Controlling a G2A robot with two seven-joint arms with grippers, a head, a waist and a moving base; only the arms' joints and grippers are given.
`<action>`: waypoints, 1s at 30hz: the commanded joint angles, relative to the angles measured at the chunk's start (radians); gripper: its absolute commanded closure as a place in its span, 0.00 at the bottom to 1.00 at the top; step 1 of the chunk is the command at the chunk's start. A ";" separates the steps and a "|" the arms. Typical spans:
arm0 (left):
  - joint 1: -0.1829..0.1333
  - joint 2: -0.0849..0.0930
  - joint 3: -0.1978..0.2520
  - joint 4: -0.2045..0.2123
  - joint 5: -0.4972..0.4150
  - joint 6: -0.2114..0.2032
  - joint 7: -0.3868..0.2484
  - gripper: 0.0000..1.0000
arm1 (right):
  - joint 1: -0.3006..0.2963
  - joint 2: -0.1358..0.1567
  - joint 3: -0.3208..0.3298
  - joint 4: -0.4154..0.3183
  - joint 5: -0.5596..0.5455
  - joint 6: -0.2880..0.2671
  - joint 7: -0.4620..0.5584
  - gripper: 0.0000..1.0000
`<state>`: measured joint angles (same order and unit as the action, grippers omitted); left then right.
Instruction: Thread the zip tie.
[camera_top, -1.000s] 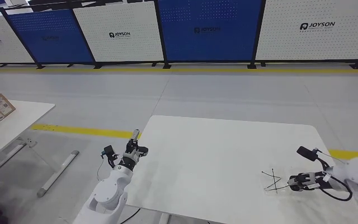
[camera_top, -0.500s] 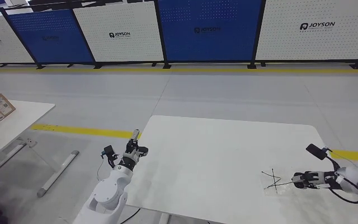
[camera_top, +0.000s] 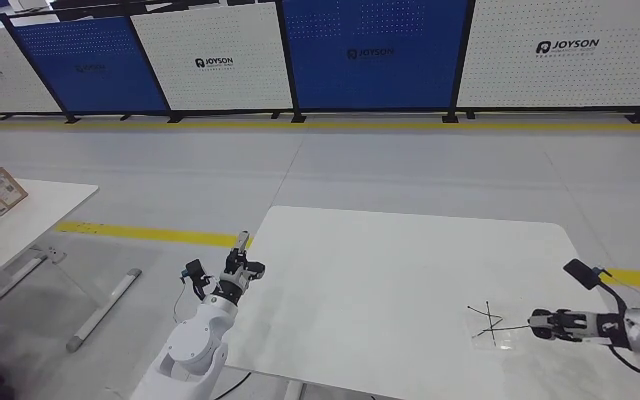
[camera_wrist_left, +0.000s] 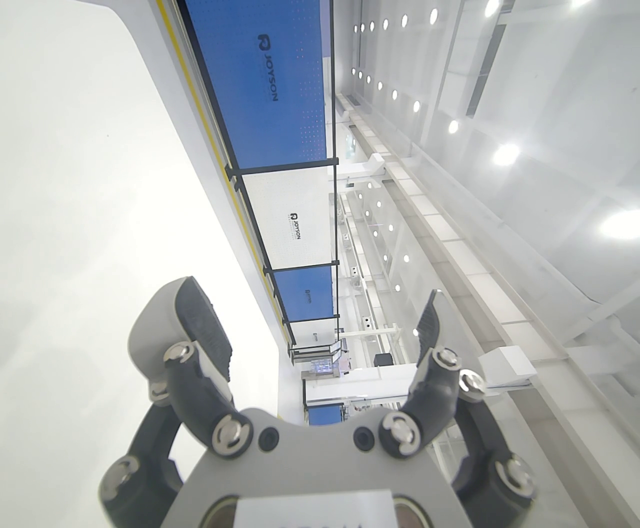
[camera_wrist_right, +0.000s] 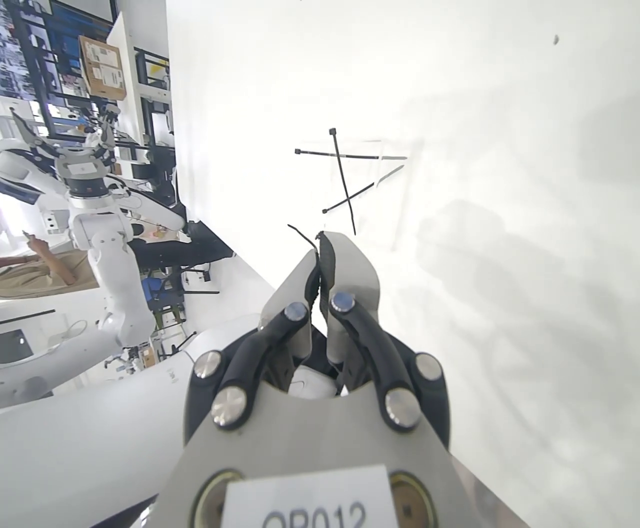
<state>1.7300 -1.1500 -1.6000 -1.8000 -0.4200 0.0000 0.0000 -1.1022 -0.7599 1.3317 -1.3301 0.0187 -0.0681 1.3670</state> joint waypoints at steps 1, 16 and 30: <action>0.000 0.000 0.000 0.000 0.000 0.000 0.000 0.00 | 0.000 0.000 0.000 0.000 0.000 0.000 0.000 1.00; 0.000 0.000 0.000 0.000 0.000 0.000 0.000 0.00 | -0.117 0.012 0.151 -0.114 0.167 -0.170 -0.161 1.00; 0.000 0.000 0.000 0.000 0.000 0.000 0.000 0.00 | -0.245 0.010 0.219 -0.184 0.254 -0.272 -0.248 1.00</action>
<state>1.7300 -1.1500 -1.6000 -1.8000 -0.4200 0.0000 0.0000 -1.3469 -0.7503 1.5510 -1.5141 0.2726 -0.3400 1.1193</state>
